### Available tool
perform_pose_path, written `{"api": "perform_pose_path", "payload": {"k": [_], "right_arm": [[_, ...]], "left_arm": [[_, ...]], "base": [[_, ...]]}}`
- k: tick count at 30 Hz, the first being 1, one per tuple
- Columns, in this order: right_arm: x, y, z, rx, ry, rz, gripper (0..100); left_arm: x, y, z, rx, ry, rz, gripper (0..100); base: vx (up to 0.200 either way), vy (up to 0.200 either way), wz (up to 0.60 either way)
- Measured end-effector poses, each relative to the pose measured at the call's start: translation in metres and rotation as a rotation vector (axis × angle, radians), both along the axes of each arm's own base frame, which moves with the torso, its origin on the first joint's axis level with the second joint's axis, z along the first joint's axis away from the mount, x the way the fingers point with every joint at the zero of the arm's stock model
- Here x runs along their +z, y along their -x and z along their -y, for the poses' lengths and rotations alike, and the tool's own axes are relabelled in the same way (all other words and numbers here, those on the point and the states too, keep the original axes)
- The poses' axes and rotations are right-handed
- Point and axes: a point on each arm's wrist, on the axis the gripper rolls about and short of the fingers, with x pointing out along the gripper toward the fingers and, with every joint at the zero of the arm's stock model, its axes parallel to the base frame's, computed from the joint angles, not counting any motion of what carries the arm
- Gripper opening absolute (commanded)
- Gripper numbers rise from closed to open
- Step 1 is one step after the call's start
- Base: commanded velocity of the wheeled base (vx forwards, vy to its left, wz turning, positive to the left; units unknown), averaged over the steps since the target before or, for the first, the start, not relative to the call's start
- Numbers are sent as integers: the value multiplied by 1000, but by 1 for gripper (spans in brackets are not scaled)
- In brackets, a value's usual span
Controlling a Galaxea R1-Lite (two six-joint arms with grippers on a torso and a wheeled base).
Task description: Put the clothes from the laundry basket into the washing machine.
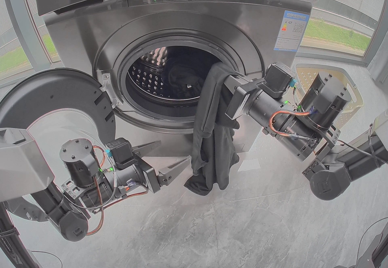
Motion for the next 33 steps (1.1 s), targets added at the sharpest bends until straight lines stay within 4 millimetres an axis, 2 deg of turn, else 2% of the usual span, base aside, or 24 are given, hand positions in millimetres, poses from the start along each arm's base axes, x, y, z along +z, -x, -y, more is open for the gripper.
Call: {"api": "perform_pose_path", "payload": {"k": [12,20,33], "right_arm": [[7,7,-1,15,-12,12,0],[12,9,-8,32,-22,21,0],[13,19,-20,66,-32,16,0]], "left_arm": [[-50,-16,-3,26,-141,-79,100],[-70,-27,1,25,-167,-116,100],[-101,-74,24,40,-156,-65,100]], "base": [[0,0,0],[0,0,0],[0,0,0]]}}
